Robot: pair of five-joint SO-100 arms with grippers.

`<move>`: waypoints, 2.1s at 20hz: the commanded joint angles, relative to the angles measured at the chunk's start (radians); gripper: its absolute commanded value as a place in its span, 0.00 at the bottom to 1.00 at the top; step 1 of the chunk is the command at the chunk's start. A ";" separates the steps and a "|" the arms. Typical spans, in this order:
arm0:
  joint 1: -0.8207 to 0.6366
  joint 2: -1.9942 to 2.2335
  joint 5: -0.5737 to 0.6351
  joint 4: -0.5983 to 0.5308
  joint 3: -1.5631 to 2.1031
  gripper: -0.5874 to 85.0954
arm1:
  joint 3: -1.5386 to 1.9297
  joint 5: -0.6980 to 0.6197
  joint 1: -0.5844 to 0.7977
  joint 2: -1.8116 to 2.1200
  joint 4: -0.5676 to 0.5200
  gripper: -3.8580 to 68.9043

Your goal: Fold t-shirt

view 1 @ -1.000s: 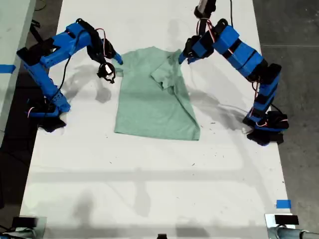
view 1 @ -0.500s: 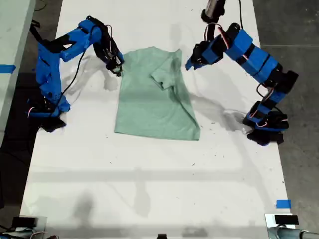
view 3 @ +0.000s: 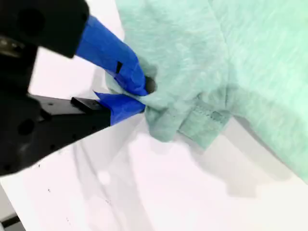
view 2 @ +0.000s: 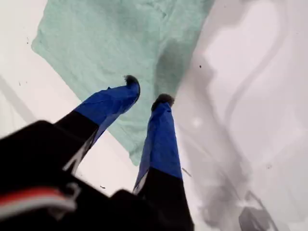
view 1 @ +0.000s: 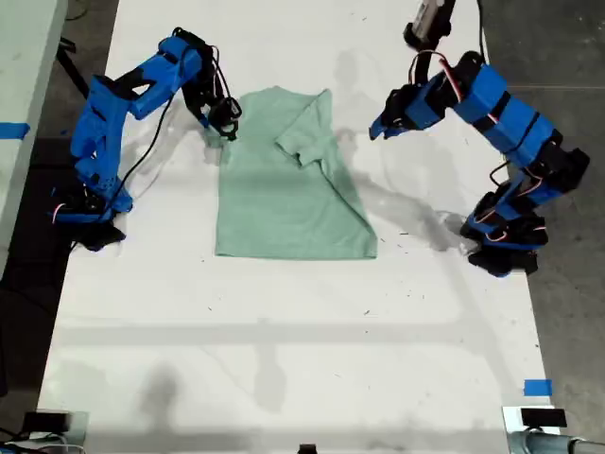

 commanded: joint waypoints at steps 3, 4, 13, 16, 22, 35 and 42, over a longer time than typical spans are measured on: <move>-0.046 0.290 -0.006 0.049 0.037 0.01 | 0.101 0.014 0.011 0.147 -0.064 0.19; -0.049 0.333 -0.005 0.052 0.041 0.01 | 0.129 0.015 0.014 0.169 -0.074 0.19; 0.242 0.291 0.012 -0.258 -0.049 0.01 | 0.282 0.029 0.025 0.290 -0.091 0.18; 0.285 0.244 0.002 -0.382 -0.057 0.01 | 0.373 0.058 0.011 0.359 -0.100 0.18; 0.333 0.153 0.074 -0.583 -0.058 0.26 | 0.532 0.109 -0.009 0.523 -0.101 0.18; 0.595 0.864 0.140 -0.169 0.273 0.31 | 0.764 0.176 -0.212 0.653 -0.215 0.28; 0.841 1.262 -0.107 -0.268 0.957 0.30 | 0.865 0.282 -0.396 0.514 -0.423 0.38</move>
